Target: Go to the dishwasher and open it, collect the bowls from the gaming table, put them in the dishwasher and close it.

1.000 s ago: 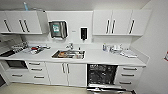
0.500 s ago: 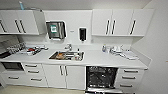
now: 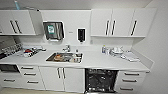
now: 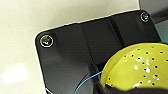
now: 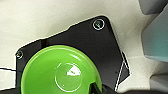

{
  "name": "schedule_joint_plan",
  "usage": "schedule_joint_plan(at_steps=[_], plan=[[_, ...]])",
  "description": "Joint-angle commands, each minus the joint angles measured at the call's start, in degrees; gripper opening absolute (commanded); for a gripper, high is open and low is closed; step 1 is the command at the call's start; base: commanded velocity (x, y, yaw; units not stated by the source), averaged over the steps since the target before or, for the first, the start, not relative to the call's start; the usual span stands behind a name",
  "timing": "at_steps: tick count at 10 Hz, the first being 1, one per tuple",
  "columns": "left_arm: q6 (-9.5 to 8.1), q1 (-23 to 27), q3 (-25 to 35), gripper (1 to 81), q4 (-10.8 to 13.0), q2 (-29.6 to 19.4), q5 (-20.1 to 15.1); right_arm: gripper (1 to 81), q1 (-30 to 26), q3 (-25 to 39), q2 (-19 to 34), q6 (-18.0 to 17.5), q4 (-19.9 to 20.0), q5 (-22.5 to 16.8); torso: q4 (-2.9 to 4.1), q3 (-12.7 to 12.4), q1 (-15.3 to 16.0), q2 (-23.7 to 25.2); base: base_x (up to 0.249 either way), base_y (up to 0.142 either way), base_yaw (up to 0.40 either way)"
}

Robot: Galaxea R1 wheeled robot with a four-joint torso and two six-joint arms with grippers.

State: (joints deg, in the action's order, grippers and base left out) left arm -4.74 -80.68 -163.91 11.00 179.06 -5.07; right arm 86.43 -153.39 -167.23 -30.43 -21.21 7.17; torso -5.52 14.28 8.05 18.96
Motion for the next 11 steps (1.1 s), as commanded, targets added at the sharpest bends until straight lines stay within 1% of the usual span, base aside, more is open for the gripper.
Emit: schedule_joint_plan(at_steps=[1,4,11], plan=[[0.00,2.41,0.00,1.0,0.34,0.34,-3.71,1.0,-1.74,-0.14,0.73,0.02,-0.23,-2.69,0.00,0.02,0.00,-0.02,0.133,-0.063,0.000],[0.00,2.41,0.00,1.0,0.25,0.25,-3.63,1.0,-1.74,-0.14,0.73,0.11,-0.23,-2.69,0.00,0.00,-0.19,0.06,0.133,-0.063,0.000],[0.00,2.41,0.00,1.0,0.25,0.17,-3.63,1.0,-1.65,-0.14,0.73,0.10,-0.15,-2.69,0.00,0.00,-0.17,0.06,0.126,0.000,0.000]])
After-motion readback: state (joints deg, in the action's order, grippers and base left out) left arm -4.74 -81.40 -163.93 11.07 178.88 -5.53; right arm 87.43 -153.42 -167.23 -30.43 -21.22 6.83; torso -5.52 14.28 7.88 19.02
